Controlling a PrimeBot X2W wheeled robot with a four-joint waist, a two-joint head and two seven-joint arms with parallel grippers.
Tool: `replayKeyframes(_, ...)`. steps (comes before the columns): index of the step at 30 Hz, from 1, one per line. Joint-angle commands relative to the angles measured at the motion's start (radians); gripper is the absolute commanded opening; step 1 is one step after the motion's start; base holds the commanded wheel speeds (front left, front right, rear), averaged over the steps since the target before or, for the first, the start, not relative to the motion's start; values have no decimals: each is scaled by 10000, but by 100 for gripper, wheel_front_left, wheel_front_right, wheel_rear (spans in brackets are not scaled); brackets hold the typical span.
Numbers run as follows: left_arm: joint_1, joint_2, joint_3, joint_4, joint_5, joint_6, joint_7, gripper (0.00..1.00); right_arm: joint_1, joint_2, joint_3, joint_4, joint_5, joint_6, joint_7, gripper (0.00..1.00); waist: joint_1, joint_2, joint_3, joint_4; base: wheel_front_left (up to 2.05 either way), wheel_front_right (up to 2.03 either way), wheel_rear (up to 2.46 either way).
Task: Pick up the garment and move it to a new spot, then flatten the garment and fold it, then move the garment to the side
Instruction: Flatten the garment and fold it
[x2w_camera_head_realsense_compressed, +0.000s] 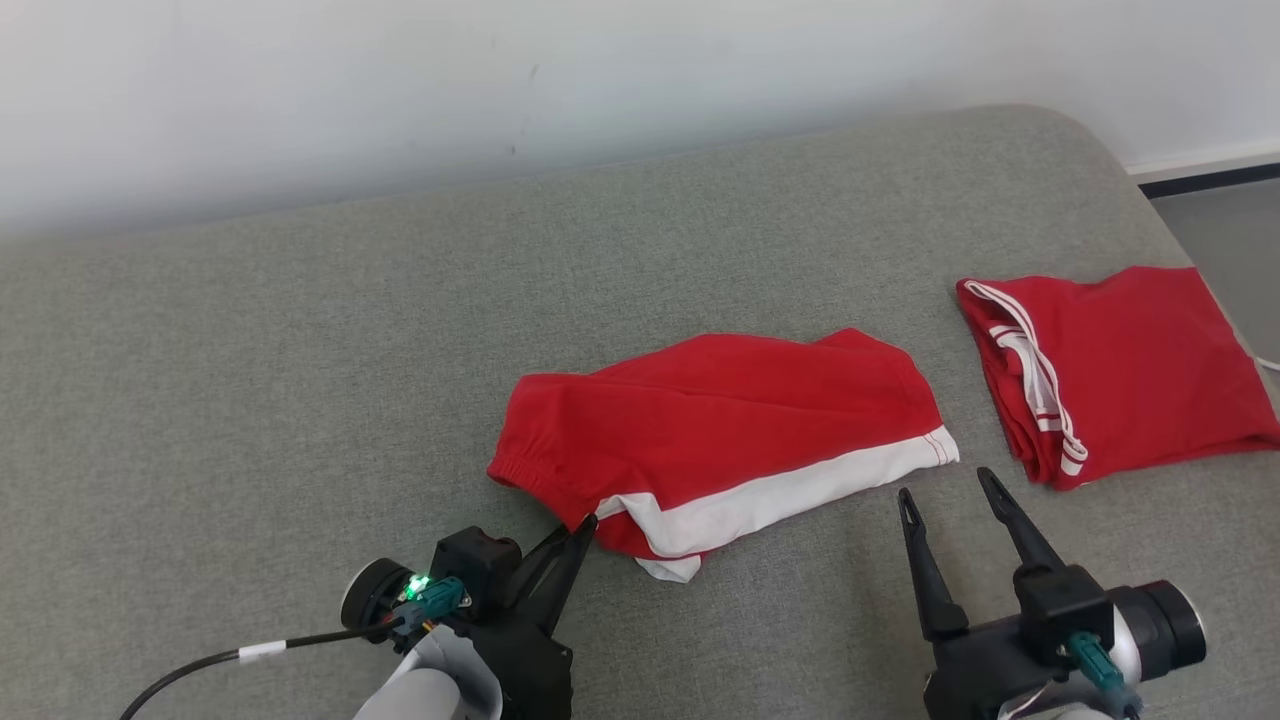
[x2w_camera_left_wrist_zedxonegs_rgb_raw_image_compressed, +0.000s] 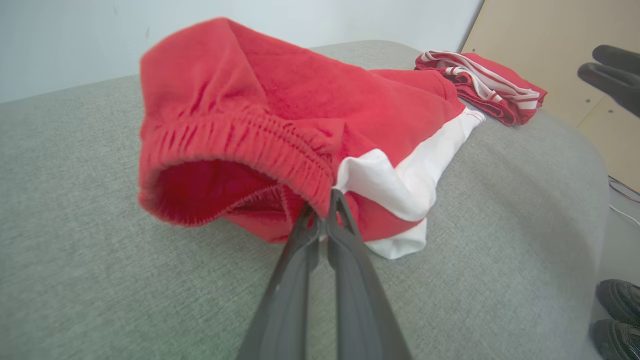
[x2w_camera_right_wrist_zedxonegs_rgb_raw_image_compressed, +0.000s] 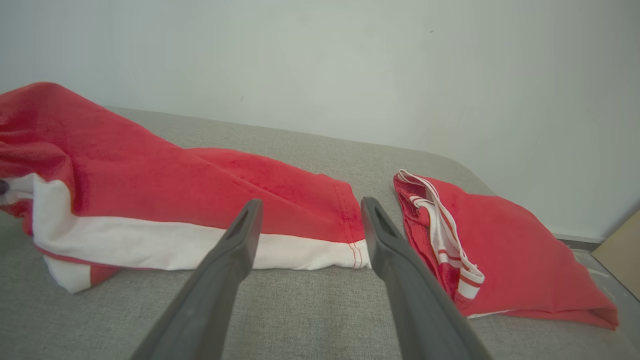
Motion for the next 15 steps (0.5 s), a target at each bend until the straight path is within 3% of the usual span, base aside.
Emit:
replayKeyframes(1,-13,102,-73,60,-29,-9,-28,0,-212,-190,102,153,48,-31,213,100,0,-1,-26,41,0,0,0)
replayKeyframes(15,-11,363,-435,-123,-117,-9,-28,0,-2262,-1424,-35,2537,1008,-31,3597,100,0,-1,286,506,0,0,0)
